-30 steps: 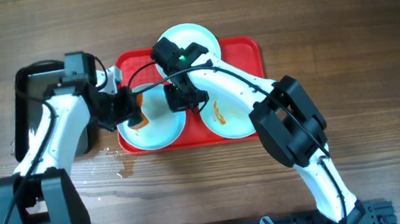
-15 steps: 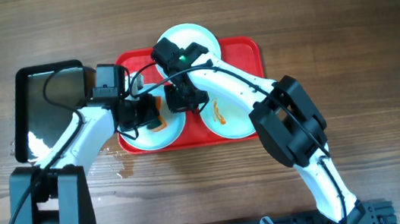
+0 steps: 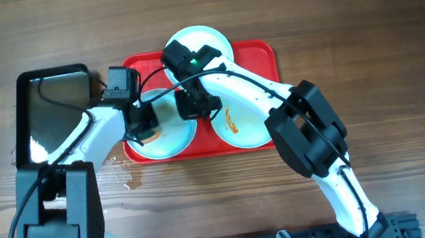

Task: Clean dirty plates on tray and stack at the side
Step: 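Scrub the front-left plate with the sponge in the left gripper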

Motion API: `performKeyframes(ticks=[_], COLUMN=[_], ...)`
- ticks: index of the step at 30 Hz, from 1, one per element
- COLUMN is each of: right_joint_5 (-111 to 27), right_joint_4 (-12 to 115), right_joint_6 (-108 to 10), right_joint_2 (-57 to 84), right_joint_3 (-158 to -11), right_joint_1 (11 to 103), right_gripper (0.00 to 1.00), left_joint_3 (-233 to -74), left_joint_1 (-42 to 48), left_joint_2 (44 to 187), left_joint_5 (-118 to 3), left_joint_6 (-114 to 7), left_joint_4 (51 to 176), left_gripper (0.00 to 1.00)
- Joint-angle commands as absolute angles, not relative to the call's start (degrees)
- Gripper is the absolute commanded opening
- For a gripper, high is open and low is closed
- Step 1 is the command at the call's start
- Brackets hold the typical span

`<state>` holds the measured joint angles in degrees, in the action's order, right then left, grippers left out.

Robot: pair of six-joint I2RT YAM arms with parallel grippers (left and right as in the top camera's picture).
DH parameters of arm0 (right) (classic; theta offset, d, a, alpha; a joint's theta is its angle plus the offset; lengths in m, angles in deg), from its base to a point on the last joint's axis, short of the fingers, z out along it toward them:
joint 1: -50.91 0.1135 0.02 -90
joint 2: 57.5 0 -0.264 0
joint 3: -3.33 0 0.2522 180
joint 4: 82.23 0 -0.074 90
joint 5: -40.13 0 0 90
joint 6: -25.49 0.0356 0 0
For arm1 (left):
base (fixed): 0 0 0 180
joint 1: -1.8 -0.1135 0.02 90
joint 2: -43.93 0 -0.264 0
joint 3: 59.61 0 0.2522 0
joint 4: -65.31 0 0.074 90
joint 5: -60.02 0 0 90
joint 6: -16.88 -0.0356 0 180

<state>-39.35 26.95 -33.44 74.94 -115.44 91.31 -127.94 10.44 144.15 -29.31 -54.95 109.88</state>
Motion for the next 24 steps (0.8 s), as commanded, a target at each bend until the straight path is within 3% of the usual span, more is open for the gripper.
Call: performKeyframes(ticks=[1, 5, 12, 24], right_joint_5=[-38.7, -38.6, -38.6, -38.6], right_joint_4=[26.3, 26.3, 26.3, 26.2], right_joint_6=[-33.1, -33.3, -33.4, -33.4], right_joint_2=[76.2, 76.2, 76.2, 76.2], right_joint_3=[-115.0, -115.0, -115.0, -115.0], right_joint_1=[91.6, 91.6, 91.6, 91.6], right_gripper=[0.04, 0.04, 0.04, 0.04], left_joint_3=[-125.2, -126.0, -127.4, -126.8], left_joint_1=[10.4, 10.4, 11.1, 11.1], left_joint_2=[147.7, 144.8, 134.5, 147.1], left_joint_5=[-12.8, -13.0, -34.1, -43.4], left_joint_6=[-51.6, -49.4, -48.9, -48.6], left_joint_4=[111.9, 113.0, 113.1, 106.4], left_gripper=[0.04, 0.04, 0.04, 0.04])
